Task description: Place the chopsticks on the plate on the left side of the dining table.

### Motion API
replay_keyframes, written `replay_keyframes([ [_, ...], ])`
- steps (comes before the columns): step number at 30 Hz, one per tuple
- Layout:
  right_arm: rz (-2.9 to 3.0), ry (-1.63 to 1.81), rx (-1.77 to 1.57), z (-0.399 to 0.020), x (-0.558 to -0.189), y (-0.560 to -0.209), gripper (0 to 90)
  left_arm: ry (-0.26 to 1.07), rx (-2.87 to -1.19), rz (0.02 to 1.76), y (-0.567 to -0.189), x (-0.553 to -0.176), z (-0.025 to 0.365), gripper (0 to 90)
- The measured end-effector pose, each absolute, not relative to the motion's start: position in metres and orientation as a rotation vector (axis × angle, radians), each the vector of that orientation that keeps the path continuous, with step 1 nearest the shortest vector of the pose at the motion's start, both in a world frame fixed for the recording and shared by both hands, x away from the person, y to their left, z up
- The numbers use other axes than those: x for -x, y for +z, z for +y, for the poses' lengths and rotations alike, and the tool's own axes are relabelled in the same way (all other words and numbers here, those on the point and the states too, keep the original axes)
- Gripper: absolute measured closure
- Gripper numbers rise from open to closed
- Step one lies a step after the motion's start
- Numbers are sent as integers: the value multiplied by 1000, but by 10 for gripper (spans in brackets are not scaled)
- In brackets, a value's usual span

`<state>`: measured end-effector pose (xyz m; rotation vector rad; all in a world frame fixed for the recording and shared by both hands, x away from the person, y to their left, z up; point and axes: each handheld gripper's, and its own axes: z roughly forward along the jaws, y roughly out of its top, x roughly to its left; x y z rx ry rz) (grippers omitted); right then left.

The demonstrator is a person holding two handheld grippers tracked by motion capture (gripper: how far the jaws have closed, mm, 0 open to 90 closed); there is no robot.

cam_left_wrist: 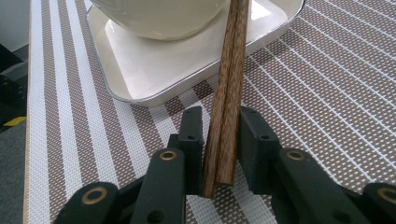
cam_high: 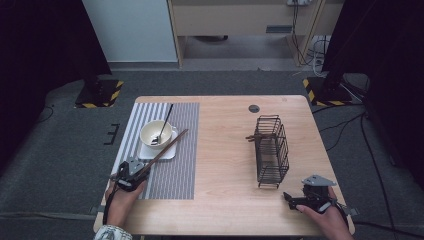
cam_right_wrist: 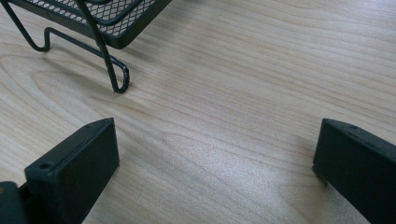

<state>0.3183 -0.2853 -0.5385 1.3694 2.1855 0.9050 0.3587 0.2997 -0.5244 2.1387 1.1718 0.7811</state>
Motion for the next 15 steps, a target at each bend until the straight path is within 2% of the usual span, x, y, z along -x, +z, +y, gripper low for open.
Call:
replay_keyframes([
  [4,2186,905,-1369,-285,-318,-539,2,792,-2139,1168,-525,-359,299,702],
  [10,2185,905,-1369,-285,-318,-539,2,795,-2132,1176,-525,-359,300,629],
  [15,2185,905,-1370,-285,-318,-539,2,791,-2150,1165,-525,-360,299,699],
])
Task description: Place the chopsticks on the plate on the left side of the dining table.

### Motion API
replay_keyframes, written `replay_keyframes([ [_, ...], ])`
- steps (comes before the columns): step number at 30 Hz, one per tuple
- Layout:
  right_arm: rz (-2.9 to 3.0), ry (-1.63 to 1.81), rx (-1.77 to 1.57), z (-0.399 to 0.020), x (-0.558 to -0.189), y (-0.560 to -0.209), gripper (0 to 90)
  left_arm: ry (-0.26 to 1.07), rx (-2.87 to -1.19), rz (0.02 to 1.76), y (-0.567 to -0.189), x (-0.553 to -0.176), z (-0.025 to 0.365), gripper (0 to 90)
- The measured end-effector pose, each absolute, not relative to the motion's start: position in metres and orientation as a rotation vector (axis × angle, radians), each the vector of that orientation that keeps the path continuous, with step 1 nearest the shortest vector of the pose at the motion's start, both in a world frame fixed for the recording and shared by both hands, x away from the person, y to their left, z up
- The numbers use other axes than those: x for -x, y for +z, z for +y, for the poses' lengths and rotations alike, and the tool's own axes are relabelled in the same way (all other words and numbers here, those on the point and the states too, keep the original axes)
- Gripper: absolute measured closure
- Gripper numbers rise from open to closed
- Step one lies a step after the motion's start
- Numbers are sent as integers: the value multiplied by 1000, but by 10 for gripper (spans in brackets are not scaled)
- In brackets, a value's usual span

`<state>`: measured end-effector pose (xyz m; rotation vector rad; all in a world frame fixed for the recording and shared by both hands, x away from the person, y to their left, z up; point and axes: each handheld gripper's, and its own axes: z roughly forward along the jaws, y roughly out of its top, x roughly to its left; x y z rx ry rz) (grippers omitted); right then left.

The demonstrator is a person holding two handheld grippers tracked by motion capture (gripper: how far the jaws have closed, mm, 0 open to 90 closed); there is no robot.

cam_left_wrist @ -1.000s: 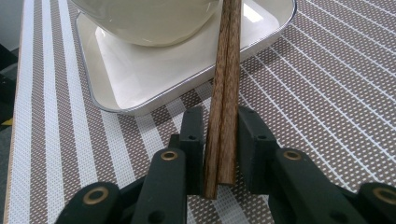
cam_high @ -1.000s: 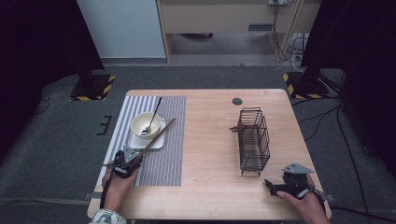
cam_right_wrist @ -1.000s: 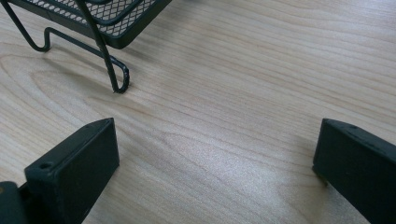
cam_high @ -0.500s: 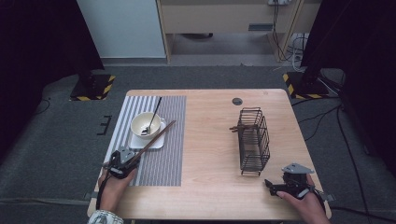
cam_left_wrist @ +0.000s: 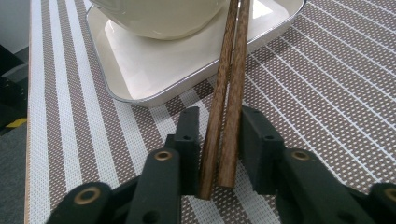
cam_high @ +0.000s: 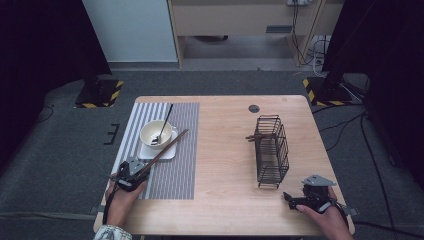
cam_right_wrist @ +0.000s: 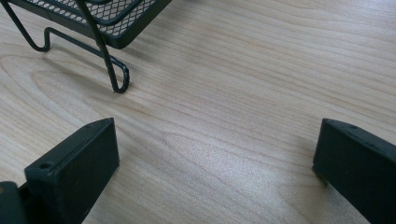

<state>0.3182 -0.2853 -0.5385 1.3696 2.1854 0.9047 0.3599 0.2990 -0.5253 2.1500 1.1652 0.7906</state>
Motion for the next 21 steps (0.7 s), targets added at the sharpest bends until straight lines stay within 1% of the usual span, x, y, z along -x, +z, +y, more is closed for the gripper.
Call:
replay_keyframes([
  [4,2185,905,-1370,-285,-318,-539,2,795,-2161,1160,-524,-360,299,712],
  [12,2185,905,-1370,-285,-318,-539,2,804,-2147,1170,-525,-360,301,690],
  [18,2184,904,-1371,-285,-318,-539,2,817,-2141,1173,-525,-360,301,610],
  [21,2184,905,-1371,-285,-318,-539,2,814,-2148,1162,-526,-360,301,616],
])
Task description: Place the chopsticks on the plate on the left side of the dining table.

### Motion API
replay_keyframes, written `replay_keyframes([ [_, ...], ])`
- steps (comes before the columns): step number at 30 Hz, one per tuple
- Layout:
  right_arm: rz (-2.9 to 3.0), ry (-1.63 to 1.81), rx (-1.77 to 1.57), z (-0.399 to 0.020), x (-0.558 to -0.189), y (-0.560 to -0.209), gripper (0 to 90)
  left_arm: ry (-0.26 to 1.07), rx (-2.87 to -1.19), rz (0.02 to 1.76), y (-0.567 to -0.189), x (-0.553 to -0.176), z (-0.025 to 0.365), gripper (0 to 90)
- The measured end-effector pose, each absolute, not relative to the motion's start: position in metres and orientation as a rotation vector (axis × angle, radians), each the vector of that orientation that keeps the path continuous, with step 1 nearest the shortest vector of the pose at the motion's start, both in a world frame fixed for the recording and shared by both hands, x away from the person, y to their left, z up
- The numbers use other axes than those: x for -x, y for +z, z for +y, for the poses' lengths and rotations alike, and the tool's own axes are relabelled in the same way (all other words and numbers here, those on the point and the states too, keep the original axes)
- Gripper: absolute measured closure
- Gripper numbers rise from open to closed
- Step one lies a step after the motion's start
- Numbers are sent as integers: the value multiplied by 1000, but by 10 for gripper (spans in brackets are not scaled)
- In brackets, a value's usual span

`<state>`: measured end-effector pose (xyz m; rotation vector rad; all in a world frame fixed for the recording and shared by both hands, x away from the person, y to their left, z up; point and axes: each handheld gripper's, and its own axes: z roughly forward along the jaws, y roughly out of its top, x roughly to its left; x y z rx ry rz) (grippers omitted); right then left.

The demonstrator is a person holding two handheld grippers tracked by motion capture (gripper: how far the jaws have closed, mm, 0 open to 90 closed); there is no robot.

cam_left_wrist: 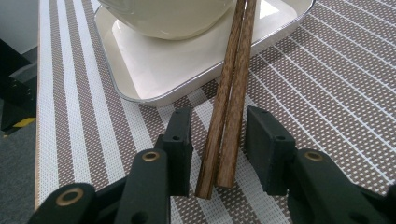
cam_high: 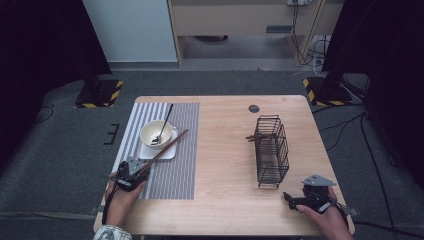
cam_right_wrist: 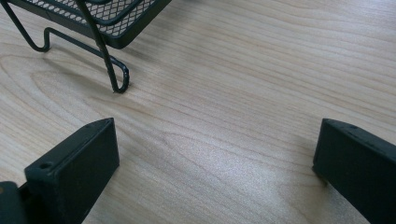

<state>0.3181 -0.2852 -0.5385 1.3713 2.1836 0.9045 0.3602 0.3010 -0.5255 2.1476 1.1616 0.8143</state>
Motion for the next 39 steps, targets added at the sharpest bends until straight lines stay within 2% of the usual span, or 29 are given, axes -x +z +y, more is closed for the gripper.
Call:
replay_keyframes([
  [8,2183,905,-1371,-285,-318,-539,2,826,-2156,1146,-525,-361,301,688],
  [39,2184,904,-1372,-285,-318,-539,2,892,-2153,1128,-523,-362,306,679],
])
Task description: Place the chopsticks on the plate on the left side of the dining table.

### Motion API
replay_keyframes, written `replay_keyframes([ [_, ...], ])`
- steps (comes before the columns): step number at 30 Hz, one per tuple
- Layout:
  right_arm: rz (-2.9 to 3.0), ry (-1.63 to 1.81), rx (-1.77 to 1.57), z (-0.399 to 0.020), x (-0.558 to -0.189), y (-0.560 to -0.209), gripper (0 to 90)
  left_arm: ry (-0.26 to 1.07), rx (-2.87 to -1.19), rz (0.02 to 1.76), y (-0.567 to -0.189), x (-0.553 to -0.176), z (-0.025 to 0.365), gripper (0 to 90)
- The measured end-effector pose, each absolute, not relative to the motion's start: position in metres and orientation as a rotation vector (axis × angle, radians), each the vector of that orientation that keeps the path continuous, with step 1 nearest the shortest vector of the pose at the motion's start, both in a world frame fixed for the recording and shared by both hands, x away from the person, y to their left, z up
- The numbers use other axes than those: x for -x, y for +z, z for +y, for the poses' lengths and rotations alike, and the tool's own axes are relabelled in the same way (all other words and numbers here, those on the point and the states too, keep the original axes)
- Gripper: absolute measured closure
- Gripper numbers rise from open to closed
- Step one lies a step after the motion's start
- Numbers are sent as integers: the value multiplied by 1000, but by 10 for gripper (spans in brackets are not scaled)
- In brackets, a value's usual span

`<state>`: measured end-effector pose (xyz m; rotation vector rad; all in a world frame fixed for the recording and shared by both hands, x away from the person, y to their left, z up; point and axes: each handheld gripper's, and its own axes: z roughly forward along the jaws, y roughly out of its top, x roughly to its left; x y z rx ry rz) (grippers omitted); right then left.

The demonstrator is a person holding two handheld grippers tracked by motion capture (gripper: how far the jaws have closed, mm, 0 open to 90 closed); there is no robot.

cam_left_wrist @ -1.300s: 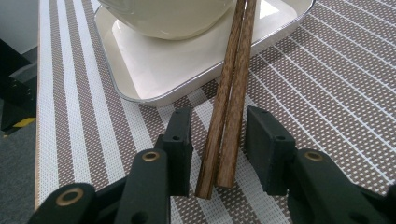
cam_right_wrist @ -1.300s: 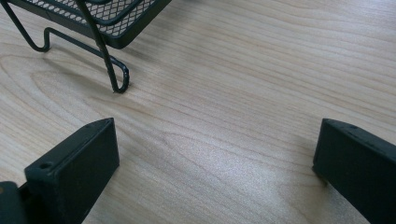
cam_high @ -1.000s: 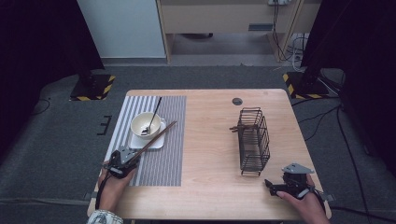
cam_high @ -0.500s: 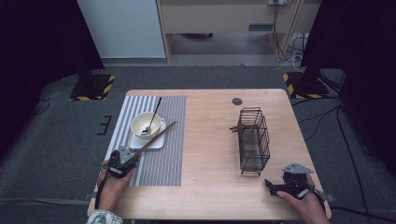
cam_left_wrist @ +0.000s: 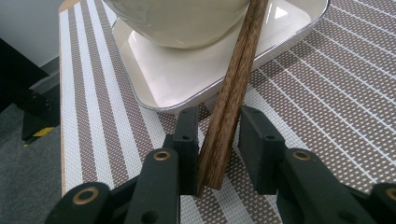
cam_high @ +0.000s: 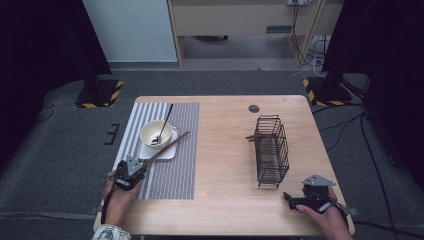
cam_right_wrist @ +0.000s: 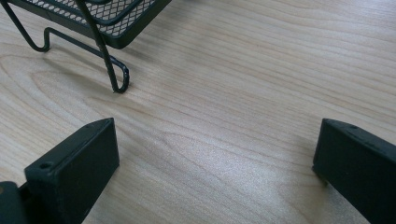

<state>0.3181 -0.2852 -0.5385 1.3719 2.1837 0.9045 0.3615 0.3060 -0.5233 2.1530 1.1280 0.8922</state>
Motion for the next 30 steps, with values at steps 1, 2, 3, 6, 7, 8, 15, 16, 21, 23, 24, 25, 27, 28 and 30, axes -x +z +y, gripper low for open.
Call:
replay_keyframes([
  [1,2183,905,-1371,-285,-318,-539,2,893,-2152,1129,-523,-362,306,678],
  [2,2184,904,-1372,-285,-318,-539,2,893,-2151,1129,-523,-362,306,678],
  [3,2183,904,-1371,-285,-318,-539,2,893,-2151,1130,-523,-362,307,677],
  [6,2184,905,-1372,-285,-318,-539,2,895,-2152,1128,-524,-362,307,675],
  [7,2184,904,-1371,-285,-318,-539,2,893,-2152,1128,-523,-362,308,676],
  [8,2183,904,-1372,-285,-318,-539,2,895,-2153,1128,-523,-362,308,677],
  [15,2183,904,-1371,-285,-318,-539,2,904,-2152,1131,-524,-362,309,670],
  [16,2184,904,-1372,-285,-318,-539,2,905,-2150,1134,-524,-362,309,665],
  [21,2183,904,-1372,-285,-318,-539,2,903,-2142,1140,-524,-363,311,660],
  [23,2183,904,-1372,-285,-318,-539,2,906,-2142,1140,-524,-363,311,660],
  [24,2183,904,-1372,-285,-318,-539,2,908,-2141,1141,-524,-363,311,659],
  [25,2183,904,-1372,-285,-318,-539,2,912,-2138,1144,-524,-363,311,657],
  [27,2183,904,-1372,-285,-318,-539,2,922,-2130,1151,-523,-363,312,642],
  [28,2183,904,-1372,-285,-318,-539,2,923,-2128,1152,-523,-363,313,639],
  [30,2183,904,-1371,-285,-318,-539,2,927,-2125,1154,-523,-364,313,637],
])
